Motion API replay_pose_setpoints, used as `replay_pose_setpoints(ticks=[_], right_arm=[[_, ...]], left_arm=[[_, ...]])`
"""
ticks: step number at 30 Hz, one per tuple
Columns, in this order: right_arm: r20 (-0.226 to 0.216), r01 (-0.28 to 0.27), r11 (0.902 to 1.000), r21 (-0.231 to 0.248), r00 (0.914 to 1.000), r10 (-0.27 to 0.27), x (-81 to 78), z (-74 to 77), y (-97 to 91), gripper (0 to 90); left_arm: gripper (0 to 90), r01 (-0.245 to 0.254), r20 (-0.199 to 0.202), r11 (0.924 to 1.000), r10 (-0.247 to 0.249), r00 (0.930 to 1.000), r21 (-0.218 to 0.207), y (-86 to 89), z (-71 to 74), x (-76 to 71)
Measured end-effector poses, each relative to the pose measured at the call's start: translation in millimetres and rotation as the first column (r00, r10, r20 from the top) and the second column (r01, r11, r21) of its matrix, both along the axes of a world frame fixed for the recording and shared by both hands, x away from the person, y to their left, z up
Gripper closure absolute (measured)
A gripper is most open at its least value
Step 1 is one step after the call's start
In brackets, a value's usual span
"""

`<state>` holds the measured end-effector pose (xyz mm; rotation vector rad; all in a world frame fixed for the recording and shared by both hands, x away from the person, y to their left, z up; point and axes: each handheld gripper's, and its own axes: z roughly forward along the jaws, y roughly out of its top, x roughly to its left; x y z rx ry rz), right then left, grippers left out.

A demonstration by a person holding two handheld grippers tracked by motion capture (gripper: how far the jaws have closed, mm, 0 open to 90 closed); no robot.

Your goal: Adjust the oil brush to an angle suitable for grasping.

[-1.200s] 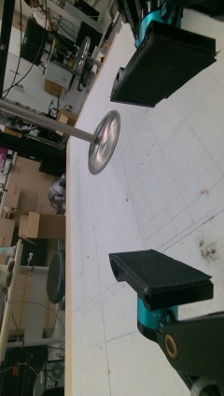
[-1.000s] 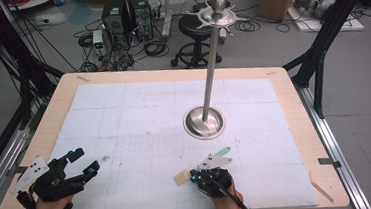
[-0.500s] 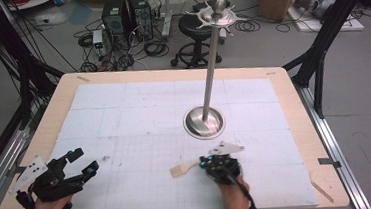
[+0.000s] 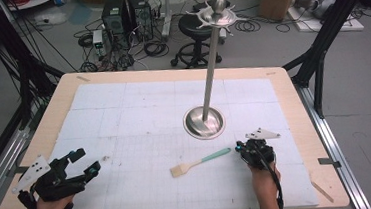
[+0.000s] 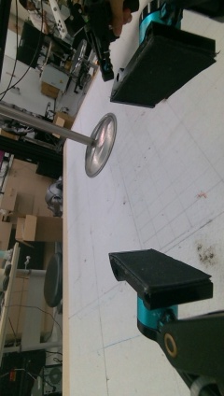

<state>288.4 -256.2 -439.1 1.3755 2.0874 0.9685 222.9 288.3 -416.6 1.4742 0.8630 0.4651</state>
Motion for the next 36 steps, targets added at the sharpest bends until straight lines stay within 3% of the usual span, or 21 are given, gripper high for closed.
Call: replay_pose_setpoints(ticks=[7,17,23,29,36], right_arm=[[0.005,-0.046,0.9989,-0.013,0.9989,0.046,10.0,-6.1,5.1,88.9],[-0.005,-0.112,0.9937,0.001,0.9937,0.112,4.5,-9.9,19.3,89.1],[-0.008,-0.14,0.99,0.022,0.9901,0.14,-1.2,-10.3,37.6,89.1],[-0.014,-0.179,0.9828,0.043,0.9835,0.18,-9.8,-10.7,71.5,89.1],[-0.022,-0.196,0.9788,0.059,0.9801,0.198,-13.2,-10.8,88.4,89.1]], left_arm=[[19.7,0.002,-0.002,1.0,-0.002,1.0,0.001,-0.2,-0.4,0.4],[19.7,0.004,-0.002,1.0,-0.004,1.0,0.005,-0.5,-0.4,0.5],[19.8,0.002,-0.002,1.0,-0.002,1.0,0.005,-0.6,-0.5,0.7],[19.8,-0.001,-0.002,1.0,0.001,1.0,-0.005,0.8,-0.4,0.4],[19.9,0.0,-0.001,1.0,0.0,1.0,-0.004,1.2,0.0,0.4]])
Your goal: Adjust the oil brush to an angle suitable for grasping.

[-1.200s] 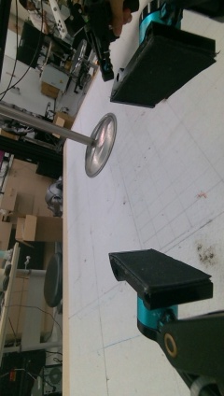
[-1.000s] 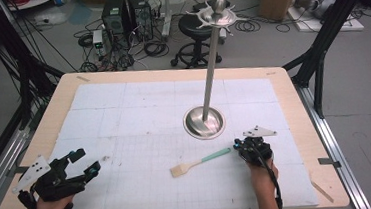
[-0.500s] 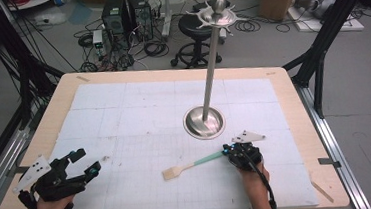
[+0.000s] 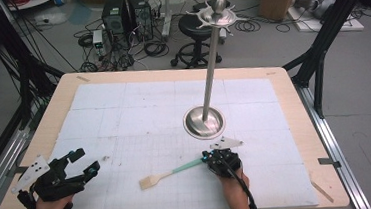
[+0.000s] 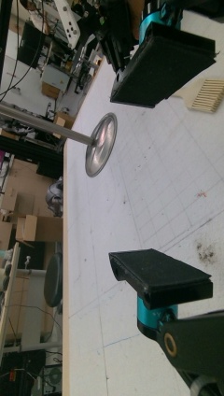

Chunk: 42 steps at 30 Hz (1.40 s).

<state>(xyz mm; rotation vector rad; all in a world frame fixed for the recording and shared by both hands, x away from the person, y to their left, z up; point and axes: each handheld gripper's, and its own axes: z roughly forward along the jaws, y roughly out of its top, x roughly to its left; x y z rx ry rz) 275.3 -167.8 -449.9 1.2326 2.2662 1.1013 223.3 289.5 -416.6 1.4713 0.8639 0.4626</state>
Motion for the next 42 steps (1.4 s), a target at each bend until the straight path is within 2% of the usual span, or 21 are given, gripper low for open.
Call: replay_pose_setpoints(ticks=[8,11,14,15,16,17,19,21,23,26,28,29,30,31,34,35,36,38,39,41,42], right_arm=[[-0.004,-0.033,0.9993,0.016,0.9994,0.033,-2.8,-0.5,14.7,89.0],[-0.013,-0.067,0.9974,0.027,0.9976,0.067,-4.3,-0.3,23.6,88.9],[-0.005,-0.068,0.9969,0.04,0.9977,0.068,-5.6,0.6,23.4,84.0],[0.019,-0.055,0.9967,0.059,0.9984,0.054,-8.8,3.7,17.2,82.6],[0.019,-0.055,0.9967,0.059,0.9984,0.054,-8.8,3.7,17.2,82.6],[0.035,-0.032,0.9963,0.08,0.9989,0.029,-13.4,8.1,6.6,79.2],[0.042,-0.021,0.9961,0.086,0.999,0.017,-16.2,10.8,0.3,77.1],[0.07,0.011,0.9962,0.087,0.9974,-0.017,-23.8,17.0,-13.1,69.4],[0.124,0.048,0.9954,0.083,0.9906,-0.059,-33.6,23.1,-28.4,63.1],[0.165,0.11,0.9865,0.122,0.9778,-0.13,-45.0,33.7,-51.8,54.0],[0.205,0.152,0.9795,0.132,0.9626,-0.177,-52.8,42.9,-65.8,48.1],[0.237,0.177,0.974,0.141,0.9492,-0.207,-61.6,50.5,-80.2,44.2],[0.237,0.177,0.974,0.141,0.9492,-0.207,-61.6,50.5,-80.2,44.2],[0.25,0.196,0.9682,0.156,0.9404,-0.23,-70.0,54.7,-95.2,37.4],[0.254,0.198,0.9649,0.172,0.9375,-0.238,-78.3,55.6,-109.5,33.7],[0.271,0.202,0.9644,0.171,0.9313,-0.243,-86.9,54.1,-121.1,27.8],[0.271,0.202,0.9644,0.171,0.9313,-0.243,-86.9,54.1,-121.1,27.8],[0.281,0.213,0.9535,0.214,0.9213,-0.268,-97.7,52.7,-134.1,19.1],[0.281,0.213,0.9535,0.214,0.9213,-0.268,-97.7,52.7,-134.1,19.1],[0.312,0.227,0.9421,0.247,0.9019,-0.299,-105.2,58.4,-140.8,16.3],[0.312,0.227,0.9421,0.247,0.9019,-0.299,-105.2,58.4,-140.8,16.3]], left_arm=[[20.1,0.007,0.002,1.0,-0.007,1.0,0.005,-1.5,0.0,0.1],[20.1,0.007,0.0,1.0,-0.007,1.0,0.006,-1.2,0.1,-0.2],[20.1,0.003,-0.001,1.0,-0.003,1.0,0.007,-0.5,0.0,-0.4],[20.2,0.003,-0.001,1.0,-0.003,1.0,0.007,-0.3,-0.1,-0.4],[20.2,0.003,0.0,1.0,-0.003,1.0,0.006,-0.2,-0.1,-0.5],[20.3,0.004,0.002,1.0,-0.004,1.0,0.009,0.0,0.0,-0.6],[20.3,0.004,0.003,1.0,-0.004,1.0,0.008,-0.9,0.3,-0.9],[20.3,0.008,0.002,0.9999,-0.008,1.0,0.015,-2.2,0.4,-1.2],[20.3,0.015,0.003,0.9997,-0.015,0.9999,0.02,-4.2,0.6,-1.3],[20.3,0.025,0.0,0.9993,-0.025,0.9997,0.029,-7.3,0.6,-1.5],[20.4,0.032,0.002,0.9989,-0.032,0.9995,0.034,-8.4,1.1,-2.3],[20.5,0.033,0.004,0.9989,-0.033,0.9994,0.032,-8.8,1.3,-2.7],[20.5,0.036,0.006,0.9988,-0.036,0.9993,0.032,-9.0,1.5,-2.9],[20.5,0.036,0.006,0.9988,-0.037,0.9993,0.033,-9.2,1.5,-3.0],[20.5,0.043,0.003,0.9984,-0.043,0.9991,0.036,-10.9,0.9,-2.3],[20.5,0.046,0.005,0.9983,-0.046,0.9989,0.036,-11.5,0.9,-2.2],[20.5,0.05,0.006,0.9981,-0.05,0.9987,0.037,-12.0,1.0,-2.2],[20.5,0.057,0.008,0.9977,-0.057,0.9983,0.036,-13.3,1.3,-2.2],[20.5,0.058,0.01,0.9977,-0.058,0.9982,0.034,-14.0,1.4,-2.1],[20.5,0.067,0.011,0.9972,-0.068,0.9976,0.031,-16.0,0.8,-1.6],[20.5,0.067,0.011,0.9972,-0.068,0.9976,0.031,-16.0,0.8,-1.6]])
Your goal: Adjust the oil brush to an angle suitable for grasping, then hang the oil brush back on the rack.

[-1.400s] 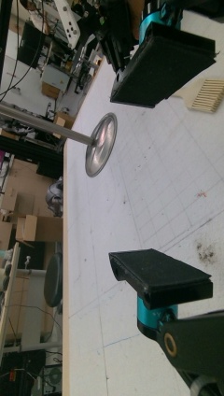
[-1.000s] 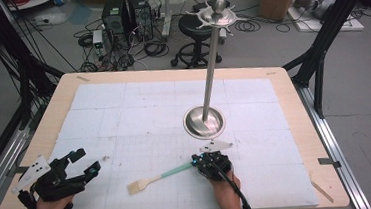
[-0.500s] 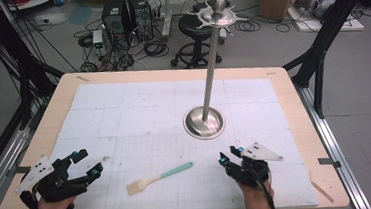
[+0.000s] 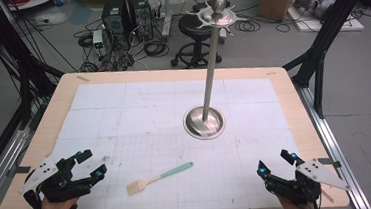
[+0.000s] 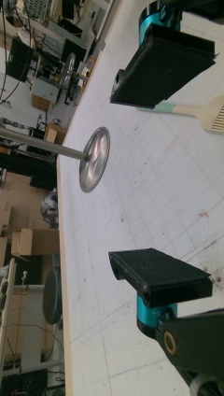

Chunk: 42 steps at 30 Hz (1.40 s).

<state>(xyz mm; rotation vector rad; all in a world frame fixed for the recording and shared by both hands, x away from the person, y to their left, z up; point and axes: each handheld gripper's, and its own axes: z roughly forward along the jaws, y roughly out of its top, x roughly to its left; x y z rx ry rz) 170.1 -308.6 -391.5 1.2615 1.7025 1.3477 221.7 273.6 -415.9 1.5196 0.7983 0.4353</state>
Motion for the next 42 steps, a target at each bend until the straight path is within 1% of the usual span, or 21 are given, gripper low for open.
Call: replay_pose_setpoints(ticks=[1,2,3,8,9,11,13,14,16,19,21,24,27,30,32,33,36,39,40,41,42], right_arm=[[0.026,-0.002,0.9999,0.013,0.9997,0.001,-3.0,2.6,-1.5,16.2],[0.026,-0.002,0.9999,0.013,0.9997,0.001,-3.0,2.6,-1.5,16.2],[0.035,-0.008,0.9999,0.013,0.9994,0.007,-3.3,3.1,-1.9,16.2],[0.025,-0.023,0.9997,0.005,0.9994,0.023,-2.2,2.0,-0.1,16.2],[0.024,-0.027,0.9996,-0.003,0.9993,0.027,-2.4,1.8,0.0,16.3],[0.025,-0.029,0.9996,-0.006,0.9993,0.029,-2.9,1.8,-1.0,16.3],[0.02,-0.025,0.9997,0.003,0.9995,0.025,-3.4,2.0,-0.7,16.3],[0.026,-0.025,0.9997,0.002,0.9993,0.025,-3.0,2.0,-1.6,16.3],[0.02,-0.022,0.9997,0.007,0.9996,0.022,-3.4,1.6,-2.2,16.3],[0.016,-0.023,0.9997,0.001,0.9996,0.023,-2.7,0.8,-1.5,16.3],[0.013,-0.026,0.9996,0.0,0.9996,0.026,-2.9,0.9,-0.5,16.4],[0.009,-0.035,0.9993,-0.007,0.9993,0.035,-2.0,0.3,2.0,16.6],[-0.002,-0.05,0.9987,-0.014,0.9988,0.05,0.1,-0.5,4.9,16.7],[-0.004,-0.058,0.9982,-0.016,0.9983,0.058,0.6,-0.4,6.9,16.8],[-0.012,-0.069,0.9971,-0.031,0.9976,0.069,0.9,-1.1,8.5,16.8],[-0.023,-0.078,0.9963,-0.035,0.9967,0.078,0.7,-2.0,9.6,16.8],[-0.023,-0.084,0.9959,-0.032,0.9962,0.083,1.3,-2.9,10.8,16.9],[-0.035,-0.09,0.9954,-0.03,0.9954,0.089,4.0,-4.0,13.3,17.0],[-0.043,-0.101,0.994,-0.041,0.9941,0.099,6.3,-5.1,15.9,17.0],[-0.043,-0.101,0.994,-0.041,0.9941,0.099,6.3,-5.1,15.9,17.0],[-0.053,-0.105,0.9935,-0.044,0.9933,0.102,6.8,-5.6,17.4,17.0]], left_arm=[[20.4,0.005,-0.001,1.0,-0.005,1.0,0.007,0.0,-0.2,0.1],[20.4,0.007,-0.002,1.0,-0.007,1.0,0.007,-0.2,-0.4,0.3],[20.5,0.007,-0.002,1.0,-0.007,1.0,0.007,-0.4,-0.7,0.3],[20.5,0.003,-0.002,0.9999,-0.003,1.0,0.013,-1.5,-0.3,-0.3],[20.5,0.002,-0.002,0.9999,-0.002,1.0,0.012,-2.3,-0.4,0.0],[20.5,0.001,-0.005,0.9996,-0.001,1.0,0.027,-3.5,-0.9,0.6],[20.5,-0.002,-0.007,0.9997,0.003,1.0,0.024,-4.2,-1.4,1.0],[20.5,0.001,-0.011,0.9996,-0.001,0.9999,0.029,-4.2,-1.7,1.4],[20.5,0.002,-0.013,0.9995,-0.002,0.9999,0.032,-5.0,-2.2,2.0],[20.6,0.011,-0.014,0.9991,-0.011,0.9998,0.041,-7.1,-2.3,1.7],[20.8,0.018,-0.014,0.998,-0.017,0.9998,0.06,-9.3,-2.2,1.4],[21.4,0.029,-0.015,0.9966,-0.028,0.9995,0.077,-12.6,-1.9,1.2],[21.6,0.045,-0.019,0.9955,-0.044,0.9989,0.084,-16.4,-1.4,0.5],[22.2,0.049,-0.024,0.9923,-0.047,0.9986,0.114,-23.2,1.1,0.5],[23.2,0.066,-0.022,0.9917,-0.064,0.9977,0.11,-29.7,3.1,-0.5],[23.9,0.077,-0.022,0.9903,-0.074,0.997,0.116,-33.4,4.0,-1.0],[24.8,0.121,-0.028,0.983,-0.119,0.9926,0.137,-44.3,4.8,-0.2],[26.5,0.185,-0.072,0.9718,-0.176,0.9818,0.147,-55.0,1.8,3.1],[31.8,0.201,-0.083,0.967,-0.19,0.9782,0.156,-57.8,0.8,4.3],[31.8,0.218,-0.097,0.962,-0.204,0.974,0.164,-60.8,-0.2,5.6],[34.3,0.235,-0.115,0.9567,-0.218,0.9692,0.171,-64.2,-0.9,6.7]])
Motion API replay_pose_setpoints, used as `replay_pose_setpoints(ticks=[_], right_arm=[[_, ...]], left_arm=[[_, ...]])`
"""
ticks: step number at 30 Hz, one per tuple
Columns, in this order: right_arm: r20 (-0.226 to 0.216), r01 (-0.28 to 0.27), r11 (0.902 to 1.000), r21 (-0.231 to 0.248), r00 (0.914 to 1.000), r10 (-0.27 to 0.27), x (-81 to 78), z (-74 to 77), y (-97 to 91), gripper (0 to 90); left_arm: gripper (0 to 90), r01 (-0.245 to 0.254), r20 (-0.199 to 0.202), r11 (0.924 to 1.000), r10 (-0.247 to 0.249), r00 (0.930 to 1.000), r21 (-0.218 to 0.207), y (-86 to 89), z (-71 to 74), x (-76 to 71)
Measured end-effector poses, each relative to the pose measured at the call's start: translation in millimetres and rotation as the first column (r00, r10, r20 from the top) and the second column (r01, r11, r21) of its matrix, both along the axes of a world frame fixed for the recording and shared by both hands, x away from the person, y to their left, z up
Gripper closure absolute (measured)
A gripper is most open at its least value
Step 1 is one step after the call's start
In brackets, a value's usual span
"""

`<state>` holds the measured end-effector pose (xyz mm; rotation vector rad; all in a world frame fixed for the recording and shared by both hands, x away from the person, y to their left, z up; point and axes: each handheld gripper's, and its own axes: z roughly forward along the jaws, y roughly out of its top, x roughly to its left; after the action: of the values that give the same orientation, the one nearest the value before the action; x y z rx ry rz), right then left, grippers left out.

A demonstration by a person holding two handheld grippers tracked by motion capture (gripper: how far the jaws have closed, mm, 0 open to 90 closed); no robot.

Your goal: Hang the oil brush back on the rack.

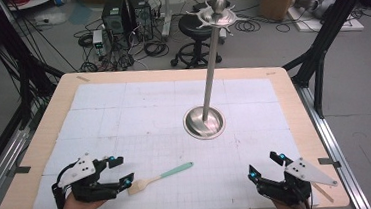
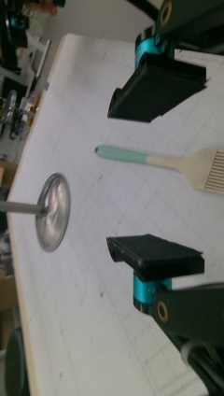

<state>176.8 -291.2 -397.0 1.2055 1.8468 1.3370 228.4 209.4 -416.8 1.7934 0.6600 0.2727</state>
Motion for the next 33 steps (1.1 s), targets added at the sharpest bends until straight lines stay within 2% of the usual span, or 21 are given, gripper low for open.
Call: replay_pose_setpoints(ticks=[2,3,7,9,11,13,14,17,19,24,27,31,33], right_arm=[[-0.006,-0.012,0.9997,-0.02,0.9999,0.012,2.6,-1.3,3.2,17.0],[-0.006,-0.012,0.9997,-0.02,0.9999,0.012,2.6,-1.3,3.2,17.0],[-0.013,-0.018,0.9992,-0.034,0.9998,0.018,3.3,-1.6,5.3,17.1],[-0.013,-0.019,0.9992,-0.034,0.9997,0.018,3.2,-1.6,5.2,17.1],[-0.013,-0.017,0.9993,-0.032,0.9998,0.016,3.0,-1.5,4.4,17.1],[-0.011,-0.015,0.9995,-0.029,0.9998,0.015,2.4,-1.0,2.7,17.2],[-0.009,-0.013,0.9996,-0.027,0.9999,0.013,2.4,-0.8,2.2,17.1],[-0.009,-0.011,0.9996,-0.025,0.9999,0.011,2.1,-0.6,0.7,17.2],[-0.006,-0.011,0.9996,-0.026,0.9999,0.011,2.3,-0.7,0.3,17.2],[-0.012,-0.016,0.9995,-0.026,0.9998,0.015,2.8,-0.8,1.1,17.2],[-0.014,-0.018,0.9995,-0.027,0.9997,0.018,2.6,-0.6,1.6,17.3],[-0.013,-0.017,0.9996,-0.022,0.9998,0.017,3.2,-1.2,1.3,17.4],[-0.015,-0.018,0.9997,-0.019,0.9997,0.017,3.3,-1.4,1.4,17.3]], left_arm=[[38.7,0.05,-0.022,0.9978,-0.049,0.9985,0.043,-12.5,-1.8,2.9],[39.3,0.05,-0.022,0.9978,-0.049,0.9985,0.043,-12.5,-1.8,2.9],[44.7,0.109,-0.037,0.9879,-0.105,0.9938,0.11,-35.1,-3.6,9.3],[45.7,0.141,-0.047,0.9761,-0.135,0.9897,0.165,-47.7,-4.9,12.6],[50.1,0.171,-0.051,0.9601,-0.163,0.9852,0.222,-58.0,-7.1,15.5],[53.7,0.189,-0.072,0.9438,-0.175,0.9818,0.271,-67.7,-11.5,19.9],[55.0,0.192,-0.084,0.9392,-0.175,0.9811,0.285,-70.4,-13.5,22.2],[57.8,0.188,-0.111,0.9354,-0.162,0.9805,0.299,-75.3,-18.6,29.3],[59.3,0.187,-0.113,0.9353,-0.16,0.9807,0.3,-76.1,-19.5,29.8],[61.3,0.195,-0.122,0.9206,-0.162,0.9792,0.338,-78.9,-23.6,32.4],[63.4,0.197,-0.129,0.9181,-0.162,0.9784,0.344,-80.0,-25.3,33.7],[66.1,0.205,-0.127,0.9065,-0.17,0.9773,0.369,-82.9,-26.4,33.1],[66.8,0.203,-0.13,0.9061,-0.166,0.9775,0.371,-82.9,-26.1,33.9]])
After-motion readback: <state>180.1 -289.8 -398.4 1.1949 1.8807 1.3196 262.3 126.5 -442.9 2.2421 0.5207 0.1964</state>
